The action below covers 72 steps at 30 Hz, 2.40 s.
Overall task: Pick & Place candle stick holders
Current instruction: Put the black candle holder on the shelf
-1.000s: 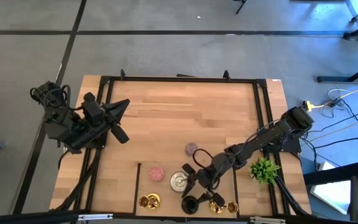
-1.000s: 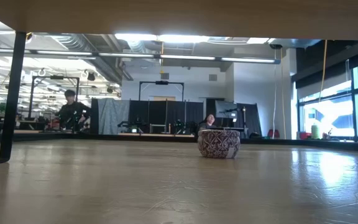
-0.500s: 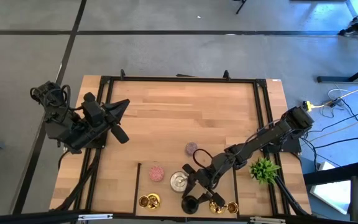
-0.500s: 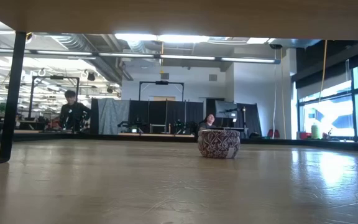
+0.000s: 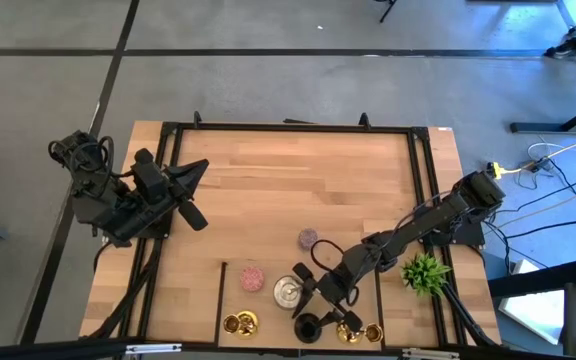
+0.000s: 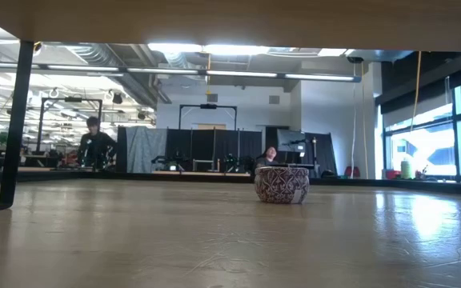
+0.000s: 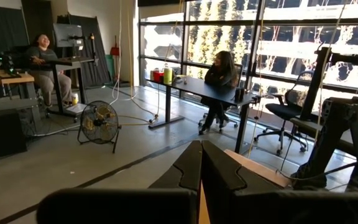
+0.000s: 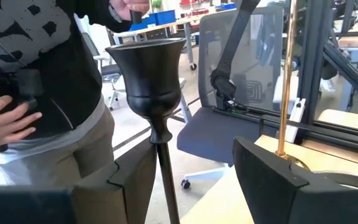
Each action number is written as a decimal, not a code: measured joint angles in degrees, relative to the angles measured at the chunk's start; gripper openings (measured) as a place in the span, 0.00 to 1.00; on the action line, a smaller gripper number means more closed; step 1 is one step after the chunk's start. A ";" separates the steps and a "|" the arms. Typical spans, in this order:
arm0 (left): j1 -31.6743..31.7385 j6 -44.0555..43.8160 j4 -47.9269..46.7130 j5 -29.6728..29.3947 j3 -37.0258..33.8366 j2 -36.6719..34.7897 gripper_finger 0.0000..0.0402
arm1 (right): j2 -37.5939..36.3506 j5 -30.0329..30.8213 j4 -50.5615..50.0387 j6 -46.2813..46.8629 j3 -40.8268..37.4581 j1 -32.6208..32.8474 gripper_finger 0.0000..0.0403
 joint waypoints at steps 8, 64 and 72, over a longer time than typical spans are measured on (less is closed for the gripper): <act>0.00 -0.02 0.02 0.01 0.01 0.00 0.00 | 0.00 -0.84 0.00 -1.89 0.00 -0.02 0.53; 0.02 -2.01 0.07 0.00 0.00 -0.94 0.01 | 6.51 -10.22 26.56 2.41 -4.22 -3.80 0.53; 0.01 -2.03 0.05 0.00 0.00 -0.94 0.01 | 6.58 -10.46 24.01 1.58 -1.69 -3.34 0.53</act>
